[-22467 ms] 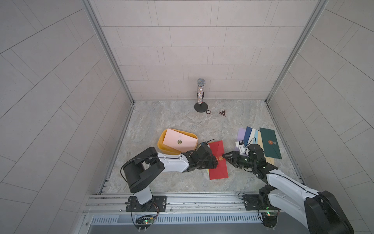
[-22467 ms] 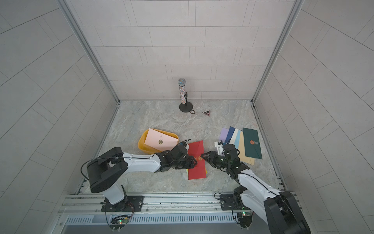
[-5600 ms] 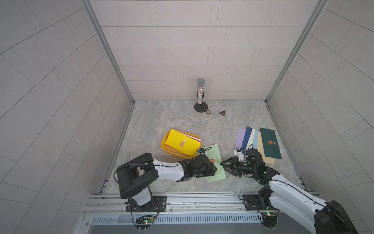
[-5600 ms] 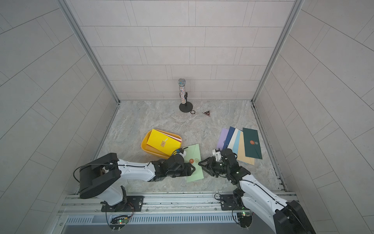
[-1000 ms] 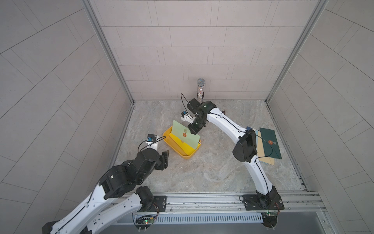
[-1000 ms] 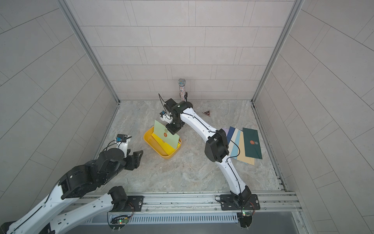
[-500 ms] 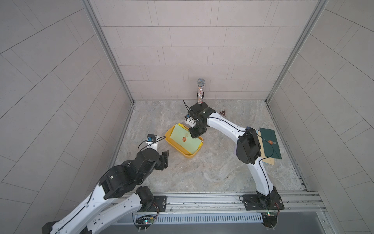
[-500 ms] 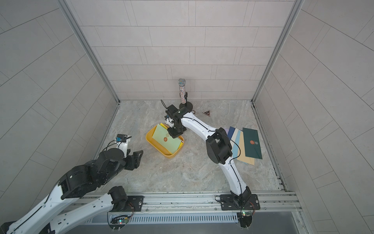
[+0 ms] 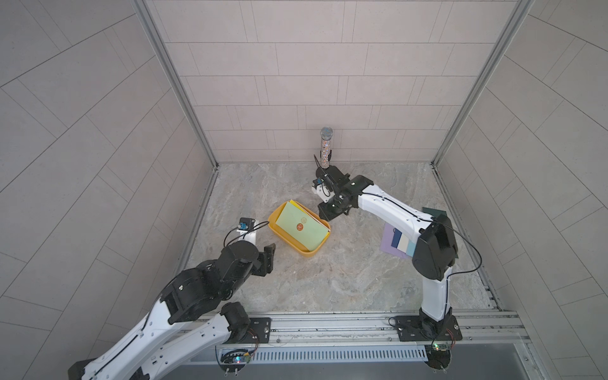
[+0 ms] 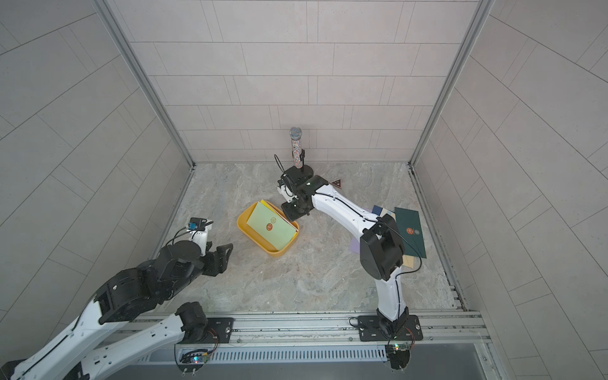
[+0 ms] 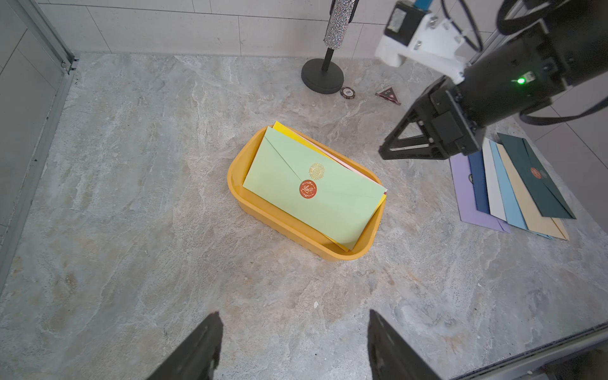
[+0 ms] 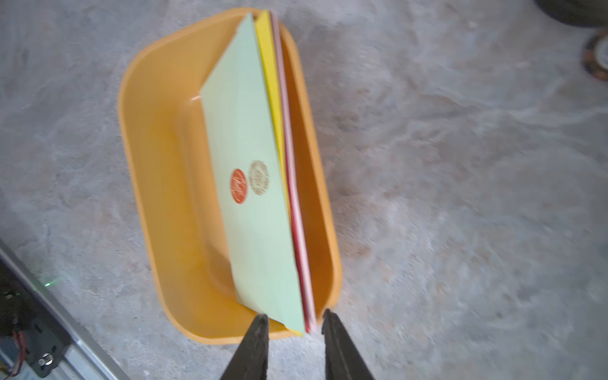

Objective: Put the sealed envelopes into the storage box
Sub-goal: Place the envelope in the storage box, then move the envelope to the center of the board.

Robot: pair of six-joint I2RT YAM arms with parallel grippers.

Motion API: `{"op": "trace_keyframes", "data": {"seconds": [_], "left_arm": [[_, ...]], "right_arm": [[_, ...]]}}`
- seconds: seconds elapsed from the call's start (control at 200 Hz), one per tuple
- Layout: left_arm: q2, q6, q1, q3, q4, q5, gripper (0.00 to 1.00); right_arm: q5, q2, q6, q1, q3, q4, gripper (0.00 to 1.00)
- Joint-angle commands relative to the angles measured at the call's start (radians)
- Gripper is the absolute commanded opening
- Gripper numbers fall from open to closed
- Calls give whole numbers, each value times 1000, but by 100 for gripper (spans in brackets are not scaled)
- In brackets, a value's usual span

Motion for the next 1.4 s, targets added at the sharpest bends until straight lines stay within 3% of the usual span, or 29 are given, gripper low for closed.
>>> {"op": "trace_keyframes", "data": {"seconds": [0.0,0.165,0.295,0.375,0.495,0.735,0.87,1.036,1.201,1.391], "left_arm": [[-5,8,4,-12,4,0,75],[3,6,4,-12,2,2,76],[9,6,5,-12,5,7,77],[13,8,4,-12,5,9,77],[14,5,4,-11,1,5,77],[12,5,5,-12,1,5,78],[10,5,4,-11,2,7,79],[10,5,4,-11,2,6,79],[10,3,4,-12,1,4,79],[13,2,4,-13,2,7,79]], "right_arm": [[130,-142,100,-116,-169,127,37],[167,-283,235,-366,-454,238,42],[292,-304,283,-496,-567,269,59],[327,-279,291,-549,-587,262,67],[328,-215,305,-620,-595,253,70],[164,-70,334,-657,-598,277,70],[82,-25,336,-632,-608,277,68],[67,-43,323,-512,-610,234,67],[85,-76,346,-339,-654,230,66],[77,-111,459,-51,-726,296,65]]}}
